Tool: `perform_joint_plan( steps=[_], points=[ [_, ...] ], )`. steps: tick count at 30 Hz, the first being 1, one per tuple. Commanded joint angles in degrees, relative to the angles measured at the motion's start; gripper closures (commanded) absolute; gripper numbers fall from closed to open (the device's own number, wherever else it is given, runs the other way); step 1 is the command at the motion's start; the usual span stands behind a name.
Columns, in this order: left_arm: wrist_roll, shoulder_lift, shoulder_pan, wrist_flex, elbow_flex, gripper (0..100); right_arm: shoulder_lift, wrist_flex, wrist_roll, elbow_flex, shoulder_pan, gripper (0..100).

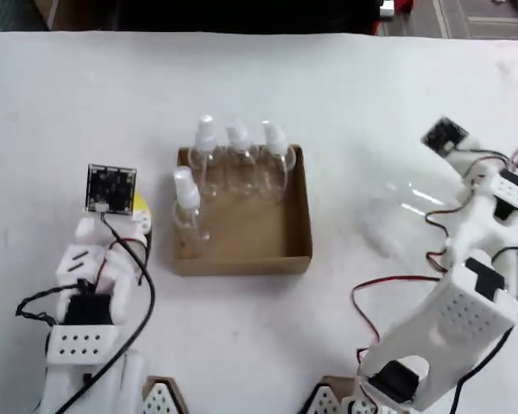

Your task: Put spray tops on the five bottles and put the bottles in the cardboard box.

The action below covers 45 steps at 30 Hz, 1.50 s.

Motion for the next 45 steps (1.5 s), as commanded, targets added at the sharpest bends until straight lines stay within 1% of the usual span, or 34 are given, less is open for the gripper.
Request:
perform_joint_plan(
  steps=[1,4,9,12,14,16,19,20,23,30,35,39,45],
  points=[
    [-0.44,-1.01,0.84,-1.23,-0.53,98,-2.86,6.55,4.66,-2.55,2.86,98.1],
    [-0.44,-1.01,0.84,-1.23,-0.53,98,-6.81,9.01,1.32,-2.73,1.54,98.1],
    [-0.44,-1.01,0.84,-1.23,-0.53,98,-19.74,14.2,-12.66,-2.73,-5.67,98.1],
    [-0.44,-1.01,0.84,-1.23,-0.53,98,-25.63,15.78,-19.16,-2.73,-11.21,98.0],
    [-0.44,-1.01,0.84,-1.23,-0.53,98,-27.12,16.4,-21.45,-2.73,-14.55,97.8],
    [-0.44,-1.1,0.75,-1.23,-0.53,98,-26.86,18.86,-21.98,-3.6,-17.98,94.3],
    [-0.44,-1.19,0.75,-1.23,-0.53,98,-23.08,24.31,-22.07,-6.77,-22.02,85.3],
    [-0.44,-1.19,0.75,-1.23,-0.53,98,-21.14,26.07,-22.07,-8.62,-22.81,84.1],
    [-0.44,-1.19,0.57,-1.23,-0.53,98,-14.02,31.25,-22.15,-16.44,-23.16,84.0],
    [-0.44,-1.19,0.4,-1.23,-0.62,98,5.41,45.85,-22.24,-39.47,-20.35,83.7],
    [-0.44,-1.19,0.4,-1.23,-0.7,98,17.45,50.86,-24.0,-53.71,-19.82,83.6],
    [-0.44,-1.19,0.4,-1.23,-0.62,98,24.4,54.55,-24.35,-64.0,-19.56,83.6],
    [-0.44,-1.19,0.66,-1.23,-0.62,98,31.96,60.0,-24.26,-74.55,-18.59,83.9]
  ],
)
